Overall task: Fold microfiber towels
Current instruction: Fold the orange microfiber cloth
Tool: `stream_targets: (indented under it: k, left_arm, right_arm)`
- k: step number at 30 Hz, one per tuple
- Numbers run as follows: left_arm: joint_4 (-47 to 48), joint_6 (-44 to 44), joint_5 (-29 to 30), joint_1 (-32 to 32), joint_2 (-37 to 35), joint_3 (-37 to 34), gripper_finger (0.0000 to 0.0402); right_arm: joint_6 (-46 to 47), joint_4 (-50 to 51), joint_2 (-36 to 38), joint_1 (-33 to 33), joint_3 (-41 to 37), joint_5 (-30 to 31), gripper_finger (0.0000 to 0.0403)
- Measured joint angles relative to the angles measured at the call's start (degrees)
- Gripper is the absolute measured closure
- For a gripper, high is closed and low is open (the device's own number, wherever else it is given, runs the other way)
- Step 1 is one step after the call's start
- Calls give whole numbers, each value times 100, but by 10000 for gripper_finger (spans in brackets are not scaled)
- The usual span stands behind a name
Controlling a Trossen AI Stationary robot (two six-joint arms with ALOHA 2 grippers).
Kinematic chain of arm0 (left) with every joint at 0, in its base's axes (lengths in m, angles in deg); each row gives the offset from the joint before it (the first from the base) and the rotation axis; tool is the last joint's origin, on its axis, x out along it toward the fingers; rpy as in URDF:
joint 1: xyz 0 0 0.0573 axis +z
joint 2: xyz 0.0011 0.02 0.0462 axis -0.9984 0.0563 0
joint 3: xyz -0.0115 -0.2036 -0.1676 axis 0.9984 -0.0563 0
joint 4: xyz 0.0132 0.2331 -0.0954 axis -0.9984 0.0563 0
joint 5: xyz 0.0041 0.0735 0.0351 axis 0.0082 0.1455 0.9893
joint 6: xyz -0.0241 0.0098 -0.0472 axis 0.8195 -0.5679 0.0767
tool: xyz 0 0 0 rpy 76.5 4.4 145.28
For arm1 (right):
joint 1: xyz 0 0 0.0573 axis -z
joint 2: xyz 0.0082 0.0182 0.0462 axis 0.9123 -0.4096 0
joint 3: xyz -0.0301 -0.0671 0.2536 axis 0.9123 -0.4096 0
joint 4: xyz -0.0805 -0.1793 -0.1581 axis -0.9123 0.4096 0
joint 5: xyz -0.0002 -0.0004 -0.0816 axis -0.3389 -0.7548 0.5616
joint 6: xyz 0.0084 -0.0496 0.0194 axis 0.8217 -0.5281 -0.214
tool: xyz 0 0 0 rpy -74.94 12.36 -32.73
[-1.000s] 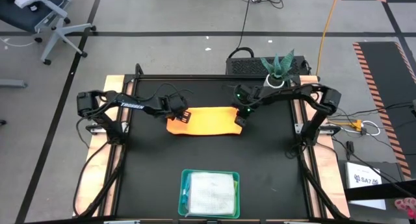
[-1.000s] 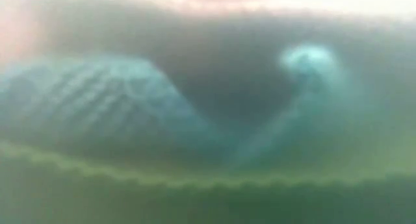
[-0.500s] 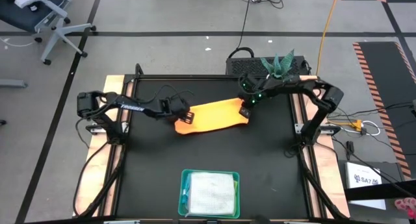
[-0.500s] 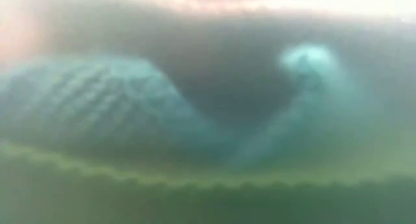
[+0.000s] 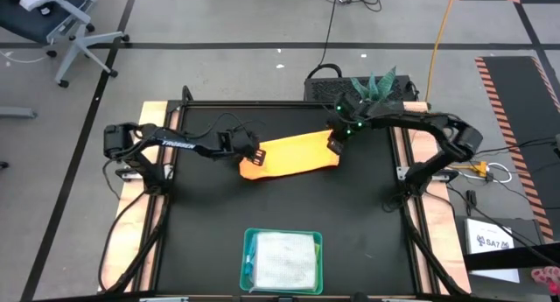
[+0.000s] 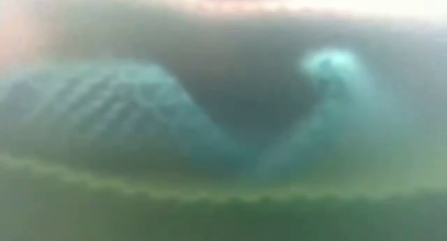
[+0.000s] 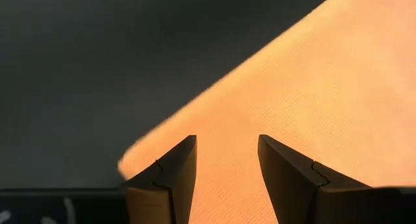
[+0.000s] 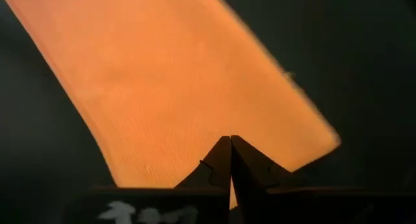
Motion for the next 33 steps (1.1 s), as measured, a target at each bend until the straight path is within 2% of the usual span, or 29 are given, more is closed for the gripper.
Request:
stream_targets:
  k: [4,10,17,23,33]
  left_arm:
    - [122,-482,247,38,-2,370,236]
    - [202,-707,268,183,-2,499,236]
    - [410,-620,189,181,-2,499,236]
    - [553,-560,91,184,-2,497,236]
    - [610,-562,63,184,-2,497,236]
  right_arm:
    - [45,-3,255,119,9,0,403]
    - [164,41,79,363,9,-19,389]
    - [207,-74,-155,559,9,0,301]
    - [843,-409,-403,850,29,-22,238]
    - [832,-437,-1041,949,39,-20,232]
